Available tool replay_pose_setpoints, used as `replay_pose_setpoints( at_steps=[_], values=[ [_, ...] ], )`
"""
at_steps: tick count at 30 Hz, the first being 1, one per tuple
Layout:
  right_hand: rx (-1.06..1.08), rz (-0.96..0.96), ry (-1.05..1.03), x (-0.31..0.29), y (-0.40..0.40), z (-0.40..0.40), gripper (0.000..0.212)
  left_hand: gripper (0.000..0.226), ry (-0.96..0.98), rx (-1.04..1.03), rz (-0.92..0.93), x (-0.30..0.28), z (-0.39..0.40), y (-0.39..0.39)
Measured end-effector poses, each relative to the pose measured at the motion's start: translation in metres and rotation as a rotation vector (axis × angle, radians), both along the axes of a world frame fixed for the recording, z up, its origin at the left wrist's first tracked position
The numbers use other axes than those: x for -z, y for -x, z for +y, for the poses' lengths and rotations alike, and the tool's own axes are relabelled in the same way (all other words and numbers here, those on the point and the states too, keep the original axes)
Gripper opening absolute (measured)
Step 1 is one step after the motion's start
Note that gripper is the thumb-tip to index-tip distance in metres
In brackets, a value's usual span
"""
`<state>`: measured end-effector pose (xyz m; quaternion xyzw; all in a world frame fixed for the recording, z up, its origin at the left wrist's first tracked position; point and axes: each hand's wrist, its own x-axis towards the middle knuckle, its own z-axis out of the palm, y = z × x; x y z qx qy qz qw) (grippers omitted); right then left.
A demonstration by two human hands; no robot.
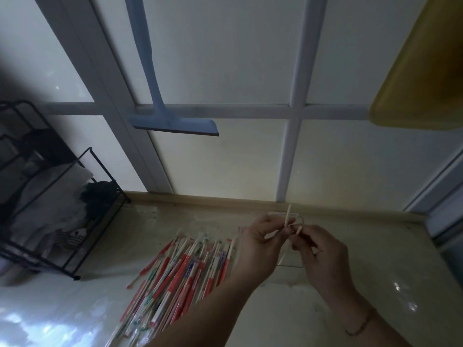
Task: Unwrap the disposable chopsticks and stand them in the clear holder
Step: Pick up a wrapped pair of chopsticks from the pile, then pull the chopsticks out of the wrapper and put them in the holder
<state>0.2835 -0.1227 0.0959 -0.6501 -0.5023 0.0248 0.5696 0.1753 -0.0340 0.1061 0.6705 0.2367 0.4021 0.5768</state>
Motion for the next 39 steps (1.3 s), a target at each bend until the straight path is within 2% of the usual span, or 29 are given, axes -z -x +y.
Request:
replay_pose_setpoints(
  at_steps=[3,6,12,18,22,26,31,33,36,39],
  values=[
    [-0.025,-0.027,0.049,0.012,0.005,0.005,0.023,0.023,-0.087,0.001,0.176,0.019,0.005,0.011],
    [-0.029,-0.017,0.098,0.027,0.010,0.010,0.023,0.008,-0.417,-0.054,0.375,0.040,0.006,0.023],
    [-0.088,-0.098,0.205,0.056,0.016,0.014,0.007,0.013,-0.720,-0.034,0.612,0.063,0.011,0.037],
    [-0.116,-0.263,0.364,0.072,0.015,0.011,0.014,0.019,-0.623,0.033,0.713,0.072,0.013,0.049],
    [-0.081,-0.219,0.364,0.067,0.016,0.013,0.013,0.021,-0.717,-0.002,0.694,0.072,0.014,0.047],
    [-0.073,-0.301,0.483,0.075,0.015,0.012,0.018,0.010,-0.849,0.028,0.775,0.075,0.017,0.048],
    [-0.012,-0.439,0.518,0.073,0.018,0.010,0.015,0.037,-0.734,0.041,0.831,0.085,0.011,0.060],
    [0.007,-0.405,0.521,0.073,0.020,0.010,0.017,0.045,-0.652,0.048,0.871,0.087,0.013,0.063],
    [0.015,-0.354,0.544,0.076,0.021,0.009,0.023,0.041,-0.540,0.022,0.912,0.089,0.016,0.069],
    [0.001,-0.251,0.539,0.074,0.017,0.004,0.034,0.035,-0.553,0.021,1.156,0.098,0.016,0.081]
  ],
)
